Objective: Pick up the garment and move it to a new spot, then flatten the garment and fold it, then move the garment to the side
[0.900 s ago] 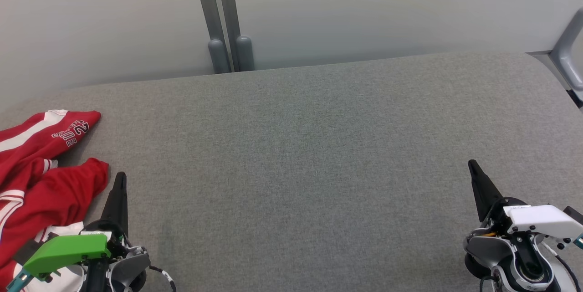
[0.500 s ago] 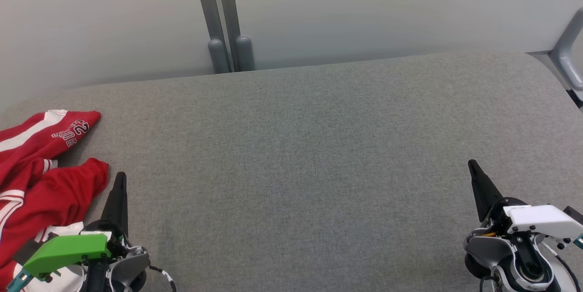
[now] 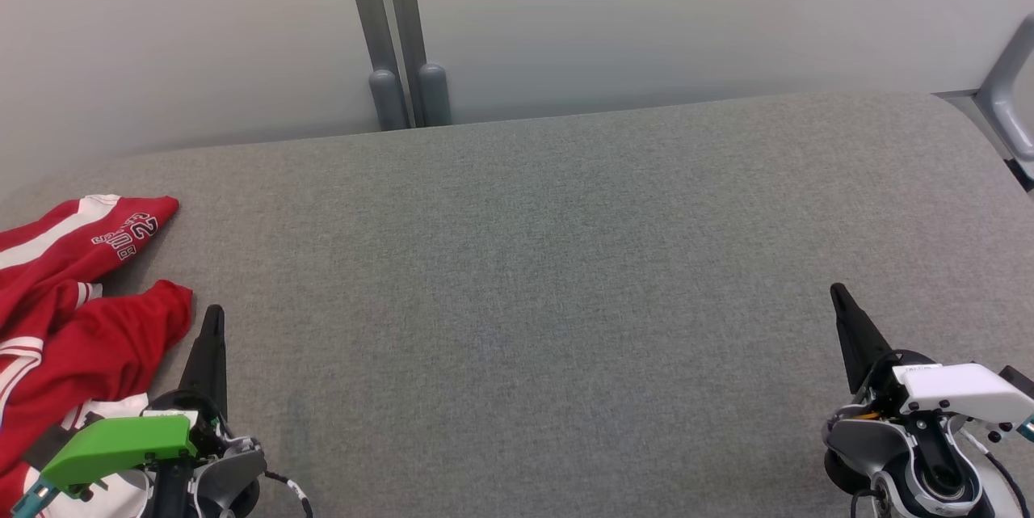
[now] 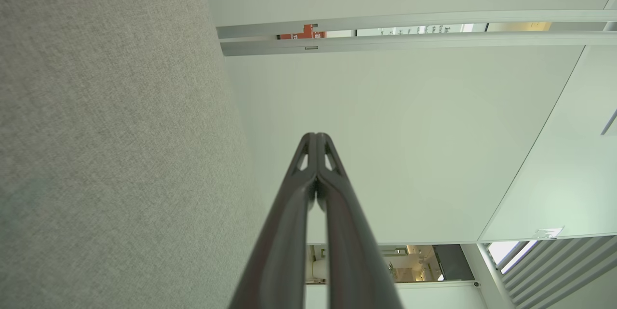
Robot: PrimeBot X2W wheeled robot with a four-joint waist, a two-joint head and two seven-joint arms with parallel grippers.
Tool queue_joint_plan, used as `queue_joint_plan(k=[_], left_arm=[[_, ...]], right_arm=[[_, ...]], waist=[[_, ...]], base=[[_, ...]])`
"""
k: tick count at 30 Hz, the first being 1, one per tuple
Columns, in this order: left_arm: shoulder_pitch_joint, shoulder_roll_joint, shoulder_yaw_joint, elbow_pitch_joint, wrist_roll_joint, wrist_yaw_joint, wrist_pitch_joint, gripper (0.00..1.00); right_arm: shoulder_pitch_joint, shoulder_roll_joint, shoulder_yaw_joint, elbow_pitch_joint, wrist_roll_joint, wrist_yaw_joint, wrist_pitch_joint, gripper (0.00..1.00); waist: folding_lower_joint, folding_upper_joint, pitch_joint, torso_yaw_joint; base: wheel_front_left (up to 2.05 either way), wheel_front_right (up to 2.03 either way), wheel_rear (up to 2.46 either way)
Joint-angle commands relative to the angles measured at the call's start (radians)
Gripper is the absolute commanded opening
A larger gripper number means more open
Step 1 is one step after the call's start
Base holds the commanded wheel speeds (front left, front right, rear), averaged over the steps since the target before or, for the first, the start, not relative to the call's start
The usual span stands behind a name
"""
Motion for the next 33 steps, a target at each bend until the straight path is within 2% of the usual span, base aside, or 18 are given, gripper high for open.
queue_joint_plan(k=[1, 33], left_arm=[[-0.015, 0.003, 0.001, 0.0, 0.008, -0.005, 0.001, 0.0], [-0.015, 0.003, 0.001, 0.0, 0.008, -0.005, 0.001, 0.0]], right_arm=[[-0.006, -0.004, -0.001, 0.002, 0.007, 0.001, 0.002, 0.0], [-0.006, -0.004, -0.001, 0.002, 0.007, 0.001, 0.002, 0.0]], waist=[[0.0, 0.0, 0.0, 0.0], [0.0, 0.0, 0.0, 0.0]], base=[[0.0, 0.0, 0.0], [0.0, 0.0, 0.0]])
